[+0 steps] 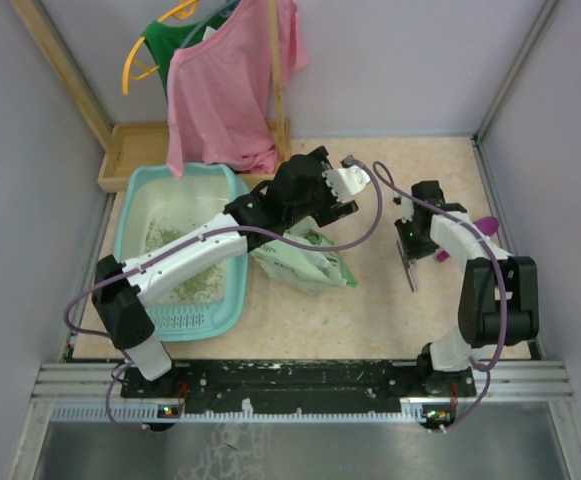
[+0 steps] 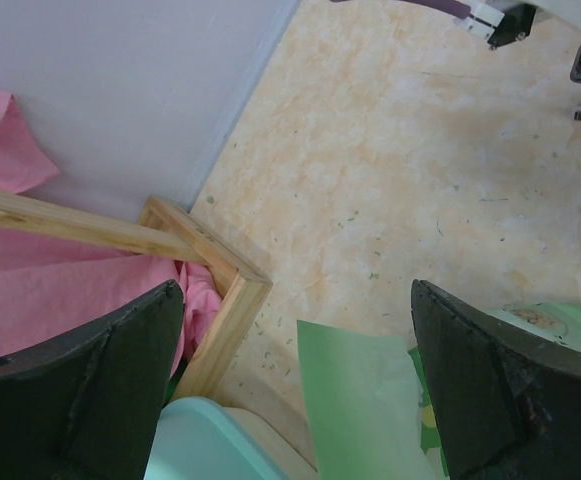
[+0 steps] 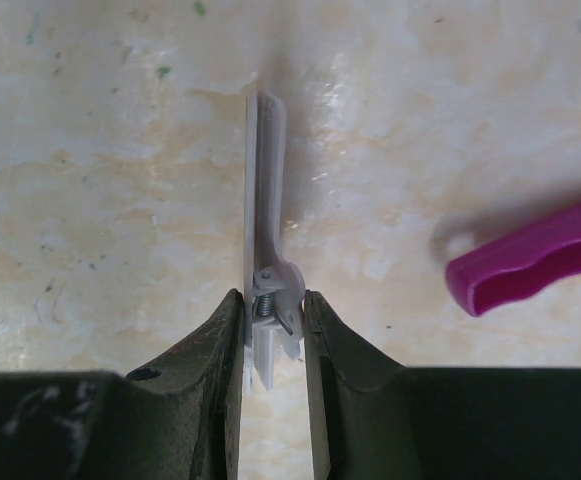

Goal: Fill the litter box with clean litter
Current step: Adjust the clamp at the center of the board.

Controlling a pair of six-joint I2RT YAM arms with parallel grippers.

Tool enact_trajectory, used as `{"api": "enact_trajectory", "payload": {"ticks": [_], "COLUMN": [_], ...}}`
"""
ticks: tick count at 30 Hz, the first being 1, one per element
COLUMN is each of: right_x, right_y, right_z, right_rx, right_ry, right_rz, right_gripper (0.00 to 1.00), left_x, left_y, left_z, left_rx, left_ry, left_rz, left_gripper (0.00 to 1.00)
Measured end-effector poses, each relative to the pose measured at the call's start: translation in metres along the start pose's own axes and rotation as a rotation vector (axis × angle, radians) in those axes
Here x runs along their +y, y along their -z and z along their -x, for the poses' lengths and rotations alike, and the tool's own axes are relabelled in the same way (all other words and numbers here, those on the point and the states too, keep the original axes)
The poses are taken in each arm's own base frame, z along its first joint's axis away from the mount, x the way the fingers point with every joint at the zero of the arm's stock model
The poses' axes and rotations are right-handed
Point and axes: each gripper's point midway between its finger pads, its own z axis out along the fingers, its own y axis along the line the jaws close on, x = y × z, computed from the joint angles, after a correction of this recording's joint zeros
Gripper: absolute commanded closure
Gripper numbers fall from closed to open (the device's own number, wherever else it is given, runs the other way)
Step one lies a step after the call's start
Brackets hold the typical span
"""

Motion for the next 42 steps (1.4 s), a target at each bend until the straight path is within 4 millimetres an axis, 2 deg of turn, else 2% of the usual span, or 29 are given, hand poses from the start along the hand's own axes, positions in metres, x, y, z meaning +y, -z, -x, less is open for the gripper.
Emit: {"api": "enact_trajectory", "payload": {"ticks": [3, 6, 16, 23, 28, 30, 31, 32, 42], "right_x": [-0.014, -0.019, -0.01, -0.003, -0.009, -0.012, -0.013, -0.013, -0.009], "right_y": [0.005, 0.009, 0.007, 0.002, 0.0, 0.0, 0.0, 0.0, -0.002], "right_z": [0.007, 0.013, 0.017, 0.016, 0.015, 0.016, 0.016, 0.016, 0.016], "right_rx": [-0.031, -0.057, -0.077, -0.069, -0.058, -0.06, -0.061, -0.061, -0.061], "right_ry": [-0.001, -0.002, 0.0, 0.002, 0.012, 0.018, 0.018, 0.018, 0.026], "right_rz": [-0.076, -0.105, -0.053, -0.014, -0.051, -0.07, -0.075, -0.076, -0.053], "right_gripper": [1.0, 0.92, 0.74, 0.72, 0.71, 0.66, 0.55, 0.53, 0.52], "left_x": [0.0, 0.0, -0.002, -0.002, -0.002, -0.002, -0.002, -0.002, -0.005], "left_y": [0.0, 0.0, -0.003, -0.003, -0.003, -0.003, -0.003, -0.003, -0.007], "left_z": [0.0, 0.0, -0.001, -0.001, -0.001, -0.001, -0.002, -0.002, -0.005], "left_rx": [0.0, 0.0, 0.005, 0.005, 0.005, 0.005, 0.005, 0.006, 0.015], "left_ry": [0.0, 0.0, -0.001, -0.002, -0.002, -0.002, -0.002, -0.002, -0.008], "left_rz": [-0.001, -0.001, -0.004, -0.003, -0.003, -0.003, -0.004, -0.004, -0.009], "left_gripper": [0.01, 0.01, 0.01, 0.01, 0.01, 0.01, 0.01, 0.01, 0.01]}}
